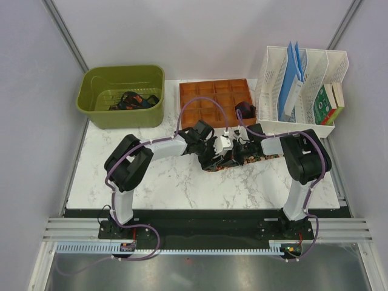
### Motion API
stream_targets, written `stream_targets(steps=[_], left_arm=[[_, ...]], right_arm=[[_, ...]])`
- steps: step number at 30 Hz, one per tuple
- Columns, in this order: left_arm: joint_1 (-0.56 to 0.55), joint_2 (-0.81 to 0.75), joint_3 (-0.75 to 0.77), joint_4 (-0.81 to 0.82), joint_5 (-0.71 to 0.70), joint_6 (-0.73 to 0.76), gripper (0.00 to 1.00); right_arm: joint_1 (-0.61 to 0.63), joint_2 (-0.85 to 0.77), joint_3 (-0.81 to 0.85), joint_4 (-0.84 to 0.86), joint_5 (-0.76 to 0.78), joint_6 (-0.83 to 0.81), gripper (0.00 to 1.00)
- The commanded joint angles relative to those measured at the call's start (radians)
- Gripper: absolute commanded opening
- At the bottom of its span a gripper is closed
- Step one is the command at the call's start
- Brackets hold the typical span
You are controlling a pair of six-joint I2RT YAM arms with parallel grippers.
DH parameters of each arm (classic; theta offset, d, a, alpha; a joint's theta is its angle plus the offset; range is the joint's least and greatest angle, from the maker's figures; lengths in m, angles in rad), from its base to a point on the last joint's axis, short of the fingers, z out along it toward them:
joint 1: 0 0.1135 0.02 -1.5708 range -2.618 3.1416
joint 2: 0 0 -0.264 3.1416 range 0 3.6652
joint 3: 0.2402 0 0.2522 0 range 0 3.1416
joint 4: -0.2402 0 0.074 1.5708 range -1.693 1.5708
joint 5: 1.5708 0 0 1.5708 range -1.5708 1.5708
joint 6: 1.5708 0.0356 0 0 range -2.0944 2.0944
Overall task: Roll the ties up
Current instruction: Roll the tie at the center of the board.
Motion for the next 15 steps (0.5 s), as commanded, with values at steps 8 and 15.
stream_targets(steps=[8,15], left_arm=[[-0.011,0.034,0.018,-0.131,0.054,0.232,0.41],[-0.017,0.042,0.043,-0.198,0.056,0.336,0.39]], right_arm=[[0.019,0.004,0.022,-0.039,0.156,-0.085,0.00],[0.019,0.028,0.188,-0.197,0.123,-0.242,0.00]])
